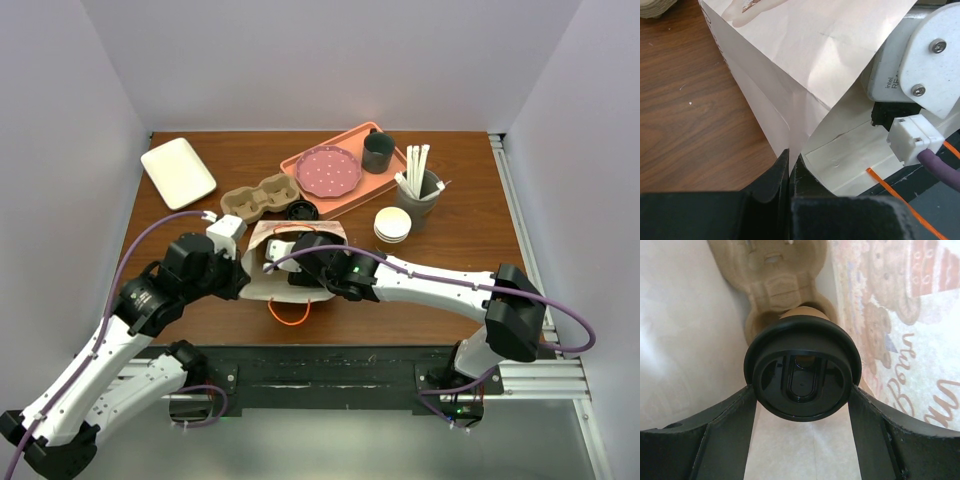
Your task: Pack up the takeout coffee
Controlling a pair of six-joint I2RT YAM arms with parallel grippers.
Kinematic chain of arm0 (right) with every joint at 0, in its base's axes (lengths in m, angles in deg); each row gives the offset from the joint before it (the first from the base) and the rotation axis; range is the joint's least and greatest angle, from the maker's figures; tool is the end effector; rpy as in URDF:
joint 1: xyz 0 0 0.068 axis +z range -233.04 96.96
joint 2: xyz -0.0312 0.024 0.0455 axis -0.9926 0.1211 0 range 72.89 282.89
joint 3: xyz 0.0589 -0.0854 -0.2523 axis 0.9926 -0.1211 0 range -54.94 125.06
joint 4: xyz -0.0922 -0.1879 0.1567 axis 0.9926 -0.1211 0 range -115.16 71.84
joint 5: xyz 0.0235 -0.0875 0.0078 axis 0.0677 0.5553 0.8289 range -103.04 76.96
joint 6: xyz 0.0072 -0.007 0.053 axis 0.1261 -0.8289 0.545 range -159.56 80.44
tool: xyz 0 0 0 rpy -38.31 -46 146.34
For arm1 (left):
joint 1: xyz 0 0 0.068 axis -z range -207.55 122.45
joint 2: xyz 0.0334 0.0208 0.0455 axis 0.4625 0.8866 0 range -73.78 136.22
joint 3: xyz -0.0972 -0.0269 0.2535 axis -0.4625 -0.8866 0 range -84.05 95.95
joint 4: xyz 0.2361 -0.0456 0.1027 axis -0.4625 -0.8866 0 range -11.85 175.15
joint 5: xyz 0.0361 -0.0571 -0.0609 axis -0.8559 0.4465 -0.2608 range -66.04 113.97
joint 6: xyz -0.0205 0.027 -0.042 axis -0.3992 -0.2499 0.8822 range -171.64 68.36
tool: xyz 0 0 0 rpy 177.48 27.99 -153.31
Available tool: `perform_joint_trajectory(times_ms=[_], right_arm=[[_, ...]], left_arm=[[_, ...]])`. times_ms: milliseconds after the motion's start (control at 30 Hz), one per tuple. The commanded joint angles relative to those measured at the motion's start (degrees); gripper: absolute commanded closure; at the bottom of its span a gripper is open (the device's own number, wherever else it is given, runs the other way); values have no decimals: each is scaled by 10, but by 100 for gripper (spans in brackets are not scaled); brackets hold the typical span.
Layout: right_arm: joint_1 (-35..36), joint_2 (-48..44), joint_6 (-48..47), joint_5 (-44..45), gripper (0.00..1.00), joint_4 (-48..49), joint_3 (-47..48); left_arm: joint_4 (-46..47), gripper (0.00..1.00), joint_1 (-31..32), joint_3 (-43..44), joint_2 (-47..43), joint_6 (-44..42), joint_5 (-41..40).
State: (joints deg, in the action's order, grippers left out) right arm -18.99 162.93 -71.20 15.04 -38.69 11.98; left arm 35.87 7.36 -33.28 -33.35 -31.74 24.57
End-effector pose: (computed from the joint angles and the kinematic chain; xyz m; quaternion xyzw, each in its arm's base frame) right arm 0.1662 0.3032 0.2637 -0.5971 0.6693 -0.1076 0.4289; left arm 0.1101 -0.0774 0.3188 0.1201 0.8943 -0.2026 0.3804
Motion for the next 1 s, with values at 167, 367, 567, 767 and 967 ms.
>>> perform_joint_trajectory(times_ms=[167, 367, 567, 767, 967], right_arm=[[-3, -3, 19, -7, 92, -18, 6], [-7, 8, 12, -13, 92, 15, -9], [-31, 36, 17, -24, 92, 36, -5], [-42, 48, 17, -28, 91, 49, -7], [-46, 56, 19, -27, 82, 59, -12]], left_arm=[[21, 100, 2, 7, 6, -7, -2], [24, 100, 2, 10, 11, -7, -1], [26, 100, 2, 9, 12, -2, 9], [30, 100, 2, 8, 14, 6, 13], [34, 100, 2, 8, 17, 15, 22]])
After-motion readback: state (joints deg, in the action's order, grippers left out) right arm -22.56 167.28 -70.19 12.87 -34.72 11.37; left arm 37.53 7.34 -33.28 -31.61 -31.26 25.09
